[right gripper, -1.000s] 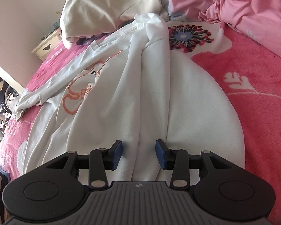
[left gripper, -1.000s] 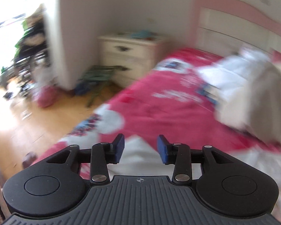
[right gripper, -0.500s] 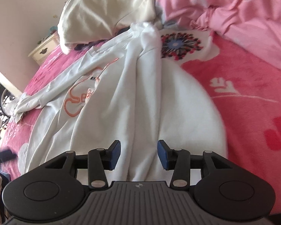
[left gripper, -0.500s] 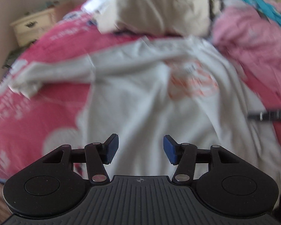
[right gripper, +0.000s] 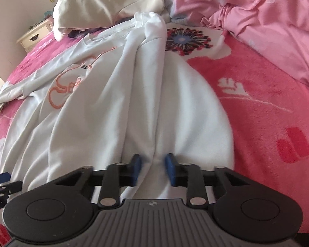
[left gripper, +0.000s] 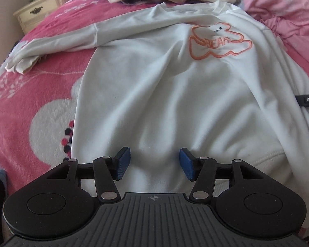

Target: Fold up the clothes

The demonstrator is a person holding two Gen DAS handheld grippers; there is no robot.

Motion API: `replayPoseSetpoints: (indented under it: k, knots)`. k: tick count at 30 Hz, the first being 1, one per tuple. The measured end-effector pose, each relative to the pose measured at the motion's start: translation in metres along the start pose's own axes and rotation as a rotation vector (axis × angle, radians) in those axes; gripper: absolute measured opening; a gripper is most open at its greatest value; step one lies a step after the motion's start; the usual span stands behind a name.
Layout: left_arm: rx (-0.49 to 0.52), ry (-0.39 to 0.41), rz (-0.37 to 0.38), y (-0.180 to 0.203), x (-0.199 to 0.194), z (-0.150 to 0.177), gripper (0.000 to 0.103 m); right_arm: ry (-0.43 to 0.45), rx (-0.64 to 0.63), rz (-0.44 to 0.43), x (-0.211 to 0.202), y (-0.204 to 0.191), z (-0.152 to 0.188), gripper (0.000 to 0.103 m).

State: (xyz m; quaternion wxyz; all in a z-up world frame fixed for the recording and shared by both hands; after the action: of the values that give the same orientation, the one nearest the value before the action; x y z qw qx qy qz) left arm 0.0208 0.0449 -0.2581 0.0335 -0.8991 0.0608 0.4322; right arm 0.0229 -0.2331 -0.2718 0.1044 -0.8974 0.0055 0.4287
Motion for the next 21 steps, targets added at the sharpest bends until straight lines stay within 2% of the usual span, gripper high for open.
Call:
replayPoseSetpoints:
  k: [1,4,7,12,18,21]
  knots:
    - [-0.006,0.000,0.001,0.000,0.000,0.001,0.054,0.007,0.002,0.002,-0.002,0.002,-0.001,0.011]
    - [-0.018,-0.003,0.004,0.001,0.001,0.003,0.055,0.043,0.021,0.000,-0.010,0.005,-0.011,0.004]
    - [-0.037,-0.010,0.013,-0.001,0.002,0.003,0.055,0.116,-0.010,0.021,-0.024,0.008,-0.031,0.003]
    - [-0.047,-0.016,0.025,-0.001,0.003,0.003,0.055,0.234,-0.043,0.078,-0.044,0.028,-0.085,0.003]
    - [-0.041,-0.013,0.029,-0.002,0.003,0.004,0.055,0.366,-0.073,0.231,-0.055,0.074,-0.155,0.003]
    - [-0.043,-0.015,0.029,-0.003,0.003,0.005,0.056,0.405,-0.081,0.341,-0.049,0.102,-0.180,0.003]
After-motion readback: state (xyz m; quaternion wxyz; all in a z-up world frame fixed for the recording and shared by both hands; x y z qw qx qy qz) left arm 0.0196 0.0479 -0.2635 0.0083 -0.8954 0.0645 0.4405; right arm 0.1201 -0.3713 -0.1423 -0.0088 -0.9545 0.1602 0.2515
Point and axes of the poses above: each gripper's, at about its wrist camera, not at the fingertips, and x roughly the way its jaws point, y to its right, z to its underside, the point moved 10 cm from there along x, roughly the way its jaws point, and after that the axes turned 8 degrees about y, right-handed, at the moved point
